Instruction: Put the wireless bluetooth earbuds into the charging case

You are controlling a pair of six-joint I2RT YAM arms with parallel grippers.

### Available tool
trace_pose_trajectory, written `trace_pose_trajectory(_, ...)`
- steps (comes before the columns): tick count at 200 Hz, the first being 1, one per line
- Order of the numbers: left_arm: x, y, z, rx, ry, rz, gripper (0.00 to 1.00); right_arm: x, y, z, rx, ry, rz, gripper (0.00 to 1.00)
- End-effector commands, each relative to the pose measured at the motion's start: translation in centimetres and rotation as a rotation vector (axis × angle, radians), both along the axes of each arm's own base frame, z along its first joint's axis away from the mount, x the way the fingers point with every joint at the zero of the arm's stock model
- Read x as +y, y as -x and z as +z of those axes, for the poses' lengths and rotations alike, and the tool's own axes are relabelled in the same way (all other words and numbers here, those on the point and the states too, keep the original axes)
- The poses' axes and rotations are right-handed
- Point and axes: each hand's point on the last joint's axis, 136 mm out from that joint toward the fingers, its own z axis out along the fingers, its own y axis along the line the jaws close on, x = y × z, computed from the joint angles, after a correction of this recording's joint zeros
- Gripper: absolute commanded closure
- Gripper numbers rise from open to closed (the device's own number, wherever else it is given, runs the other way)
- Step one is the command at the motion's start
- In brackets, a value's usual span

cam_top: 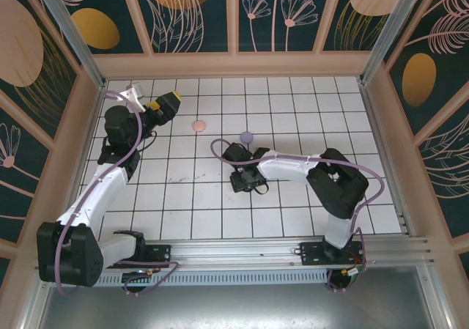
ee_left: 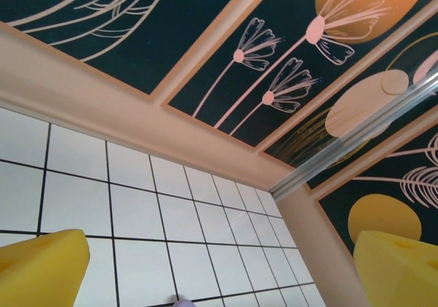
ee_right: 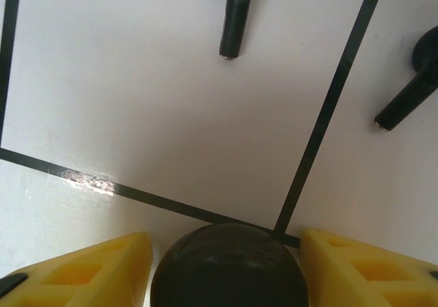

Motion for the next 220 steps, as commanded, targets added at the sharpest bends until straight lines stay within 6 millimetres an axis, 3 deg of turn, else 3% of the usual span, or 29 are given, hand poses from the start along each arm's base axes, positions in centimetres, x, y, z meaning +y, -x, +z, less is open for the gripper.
trace_pose_trajectory(1,0.7,0.6,2.1,-0.067,0.048,0.038,0.01,-0.1,1.3,-0.5,0.046,0.025,0.026,0.4)
trace_pose_trajectory(54,2.4,1.3,3.1,-0.113,0.066,0.136,0.01,-0.3,1.9,-0.8,0.057,0.031,0.026,0.44)
trace_pose_trajectory(112,3.4,1.0,3.7,-0.095,0.082,0.196,0.01,0.3,2.1,-0.2,0.055,-0.016,0.008,0.67)
trace_pose_trajectory(148,3.6,1.0,3.6,-0.088,0.088,0.207,0.01,1.6,1.3,3.0,0.009,-0.13,-0.045,0.7)
trace_pose_trajectory(181,1.3,0.9,3.3,-0.125,0.068,0.074,0.01,2.7,-0.1,7.1,-0.056,-0.253,-0.094,0.71)
trace_pose_trajectory(220,-1.3,1.0,1.6,-0.129,0.059,-0.045,0.01,2.3,-3.1,11.9,-0.133,-0.402,-0.187,0.71)
